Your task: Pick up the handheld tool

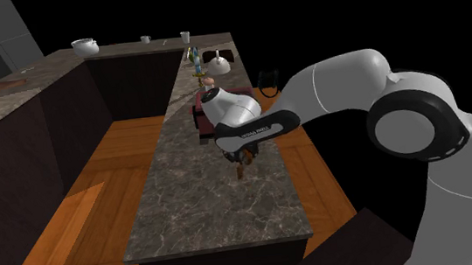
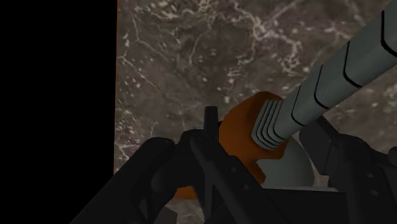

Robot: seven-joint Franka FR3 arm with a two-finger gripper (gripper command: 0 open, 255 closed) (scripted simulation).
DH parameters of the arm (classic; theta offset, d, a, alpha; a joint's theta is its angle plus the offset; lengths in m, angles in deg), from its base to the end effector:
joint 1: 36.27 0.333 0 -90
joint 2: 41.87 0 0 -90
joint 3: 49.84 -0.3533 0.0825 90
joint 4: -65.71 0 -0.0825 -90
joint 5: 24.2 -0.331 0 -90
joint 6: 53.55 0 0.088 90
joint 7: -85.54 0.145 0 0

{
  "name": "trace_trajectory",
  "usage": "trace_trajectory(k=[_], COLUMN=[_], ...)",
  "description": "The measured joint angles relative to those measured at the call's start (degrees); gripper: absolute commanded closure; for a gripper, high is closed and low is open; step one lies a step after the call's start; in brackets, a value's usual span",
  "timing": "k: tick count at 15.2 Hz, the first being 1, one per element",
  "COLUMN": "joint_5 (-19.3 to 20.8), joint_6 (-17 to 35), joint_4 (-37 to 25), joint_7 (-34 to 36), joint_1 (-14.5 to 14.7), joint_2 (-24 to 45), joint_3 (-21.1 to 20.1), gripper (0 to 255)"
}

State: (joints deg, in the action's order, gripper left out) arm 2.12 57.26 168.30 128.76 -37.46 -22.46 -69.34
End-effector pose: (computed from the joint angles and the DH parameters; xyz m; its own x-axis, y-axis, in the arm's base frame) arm 0.5719 0.1227 0.3883 0.9718 -0.2297 0.0529 -0.2341 -0.9136 0.3324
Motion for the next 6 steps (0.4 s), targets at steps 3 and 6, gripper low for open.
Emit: trace_trajectory(k=[3,6], joint_5=[-0.58,-1.09], joint_6=[-1.57,-3.15], joint_4=[-0.74,-1.73], joint_7=[-0.65,-1.41], joint_1=[-0.01,-0.07], joint_2=[-0.98,-1.77], joint_3=[-0.22,-0.36], gripper=[255,255])
